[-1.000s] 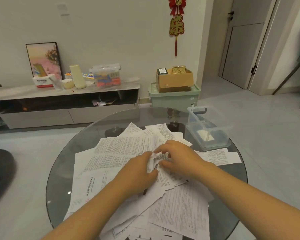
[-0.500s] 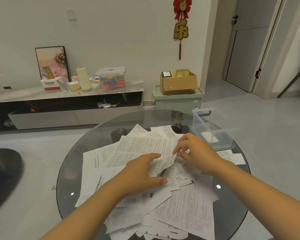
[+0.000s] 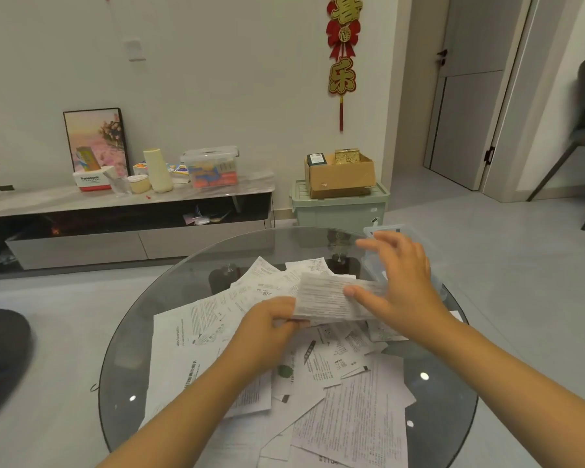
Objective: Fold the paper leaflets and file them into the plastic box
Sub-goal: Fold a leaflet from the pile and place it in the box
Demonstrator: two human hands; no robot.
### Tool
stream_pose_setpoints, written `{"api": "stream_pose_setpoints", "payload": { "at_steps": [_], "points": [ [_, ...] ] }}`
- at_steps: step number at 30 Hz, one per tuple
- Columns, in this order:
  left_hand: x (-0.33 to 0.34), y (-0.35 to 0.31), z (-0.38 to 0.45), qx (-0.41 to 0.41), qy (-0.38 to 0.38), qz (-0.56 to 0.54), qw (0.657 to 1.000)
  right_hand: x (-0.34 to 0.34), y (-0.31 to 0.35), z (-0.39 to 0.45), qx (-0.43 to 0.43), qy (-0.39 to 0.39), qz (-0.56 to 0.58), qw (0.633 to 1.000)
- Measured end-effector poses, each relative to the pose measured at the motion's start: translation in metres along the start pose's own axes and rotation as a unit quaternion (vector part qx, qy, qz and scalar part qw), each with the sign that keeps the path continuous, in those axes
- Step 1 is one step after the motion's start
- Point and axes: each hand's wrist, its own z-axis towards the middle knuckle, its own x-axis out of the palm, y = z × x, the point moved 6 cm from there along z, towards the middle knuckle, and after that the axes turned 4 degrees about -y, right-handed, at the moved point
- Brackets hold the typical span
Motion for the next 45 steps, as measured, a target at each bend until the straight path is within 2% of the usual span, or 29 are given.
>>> {"api": "stream_pose_setpoints", "payload": {
  "at_steps": [2, 5, 7, 11, 15, 20, 22, 26, 29, 31, 34, 38, 42, 45],
  "points": [
    [-0.013, -0.002, 0.002, 0.011, -0.027, -0.011, 1.0, 0.001, -0.007, 0.001, 0.076, 0.034, 0.055, 0.995],
    [-0.031, 0.003, 0.003, -0.009, -0.038, -0.026, 0.999, 0.012, -0.012, -0.002, 0.185, 0.105, 0.194, 0.958],
    [-0.04, 0.01, 0.003, -0.028, -0.045, -0.047, 0.997, 0.02, -0.015, -0.004, 0.225, 0.137, 0.227, 0.938],
    [-0.055, 0.018, 0.0, -0.069, -0.052, -0.06, 0.994, 0.03, -0.015, -0.001, 0.238, 0.168, 0.278, 0.915],
    [-0.057, 0.028, -0.01, -0.126, 0.022, -0.058, 0.99, 0.037, -0.009, -0.002, 0.247, 0.184, 0.32, 0.896],
    [-0.059, 0.049, -0.02, -0.216, -0.055, -0.048, 0.974, 0.057, 0.002, -0.009, 0.267, 0.173, 0.313, 0.895],
    [-0.056, 0.056, -0.022, -0.229, -0.078, -0.019, 0.97, 0.067, 0.001, -0.011, 0.277, 0.182, 0.286, 0.899],
    [-0.046, 0.059, -0.021, -0.183, -0.085, 0.083, 0.976, 0.081, 0.007, -0.016, 0.224, 0.262, 0.119, 0.931],
    [-0.042, 0.065, -0.016, -0.168, -0.068, 0.174, 0.968, 0.087, 0.012, -0.018, 0.149, 0.278, 0.005, 0.949],
    [-0.041, 0.058, -0.013, -0.125, -0.066, 0.251, 0.958, 0.09, 0.012, -0.018, 0.113, 0.284, -0.045, 0.951],
    [-0.029, 0.036, -0.012, -0.024, -0.018, 0.292, 0.956, 0.087, 0.011, -0.015, 0.119, 0.286, -0.026, 0.95],
    [-0.01, 0.03, -0.019, 0.003, 0.08, 0.314, 0.946, 0.08, 0.005, -0.014, 0.127, 0.307, -0.031, 0.943],
    [-0.011, 0.031, -0.016, 0.024, 0.063, 0.383, 0.921, 0.074, 0.001, -0.015, 0.17, 0.302, 0.016, 0.938],
    [-0.012, 0.028, -0.012, 0.034, 0.054, 0.391, 0.918, 0.067, -0.001, -0.017, 0.203, 0.312, 0.081, 0.925]
  ]
}}
